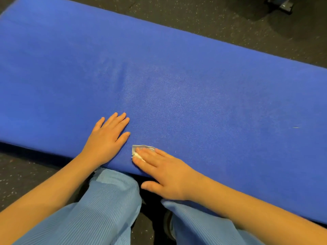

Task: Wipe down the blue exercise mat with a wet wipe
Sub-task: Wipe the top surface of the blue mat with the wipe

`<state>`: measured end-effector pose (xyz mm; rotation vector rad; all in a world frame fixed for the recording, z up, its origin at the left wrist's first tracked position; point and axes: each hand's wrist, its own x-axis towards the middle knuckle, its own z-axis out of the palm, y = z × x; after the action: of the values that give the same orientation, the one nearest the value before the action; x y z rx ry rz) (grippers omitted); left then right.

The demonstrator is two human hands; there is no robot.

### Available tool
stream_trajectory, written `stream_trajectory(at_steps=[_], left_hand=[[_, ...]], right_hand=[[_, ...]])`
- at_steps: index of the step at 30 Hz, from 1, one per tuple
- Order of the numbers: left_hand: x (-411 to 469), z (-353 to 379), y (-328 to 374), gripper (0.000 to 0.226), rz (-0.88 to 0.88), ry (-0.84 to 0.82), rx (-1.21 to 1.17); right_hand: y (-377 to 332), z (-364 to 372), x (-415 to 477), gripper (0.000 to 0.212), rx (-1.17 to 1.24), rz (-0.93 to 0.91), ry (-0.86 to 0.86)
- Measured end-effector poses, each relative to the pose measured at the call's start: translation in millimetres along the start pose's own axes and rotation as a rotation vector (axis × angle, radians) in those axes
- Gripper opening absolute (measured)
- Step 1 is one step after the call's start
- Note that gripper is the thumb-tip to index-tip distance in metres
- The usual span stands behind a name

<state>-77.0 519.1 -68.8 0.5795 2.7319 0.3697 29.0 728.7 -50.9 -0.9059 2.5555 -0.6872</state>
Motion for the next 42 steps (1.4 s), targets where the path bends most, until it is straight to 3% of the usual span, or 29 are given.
stream_trajectory(at_steps=[6, 9, 13, 19, 22, 25, 27, 31, 33, 36, 39, 42], left_hand=[[0, -2, 1, 0.088, -0.011, -0.005, -0.005], [-2, -4, 1, 0.086, -0.002, 0.008, -0.015], [-3, -5, 0, 0.085, -0.001, 0.006, -0.01], [-3, -6, 2, 0.085, 0.001, -0.001, 0.005], [-4, -7, 2, 0.083, 0.007, 0.013, 0.005], [-4, -8, 4, 0.082, 0.005, 0.009, 0.015], [-5, -9, 5, 0.081, 0.005, 0.005, 0.021], [-7, -9, 4, 0.075, 0.012, 0.019, 0.027], [-7, -8, 3, 0.072, 0.012, 0.021, 0.03], [-7, -7, 3, 0.074, 0.001, 0.015, 0.022], [6, -12, 0, 0.087, -0.012, -0.083, -0.023], [30, -12, 0, 0.092, -0.042, -0.115, -0.011]], right_hand=[[38, -18, 40, 0.079, -0.054, 0.349, 0.025], [19, -11, 38, 0.081, -0.016, 0.236, 0.062], [32, -20, 25, 0.077, -0.063, 0.138, -0.021], [79, -34, 53, 0.072, -0.048, 0.546, 0.044], [55, -23, 43, 0.091, -0.062, 0.377, 0.055], [55, -31, 28, 0.086, -0.062, 0.24, -0.024], [78, -43, 30, 0.079, -0.104, 0.275, -0.031], [104, -56, 55, 0.065, -0.058, 0.56, 0.032], [91, -47, 60, 0.081, -0.083, 0.497, 0.071], [72, -36, 50, 0.094, -0.072, 0.347, -0.005], [100, -46, 53, 0.082, -0.094, 0.39, -0.022], [127, -52, 70, 0.067, -0.067, 0.581, 0.019]])
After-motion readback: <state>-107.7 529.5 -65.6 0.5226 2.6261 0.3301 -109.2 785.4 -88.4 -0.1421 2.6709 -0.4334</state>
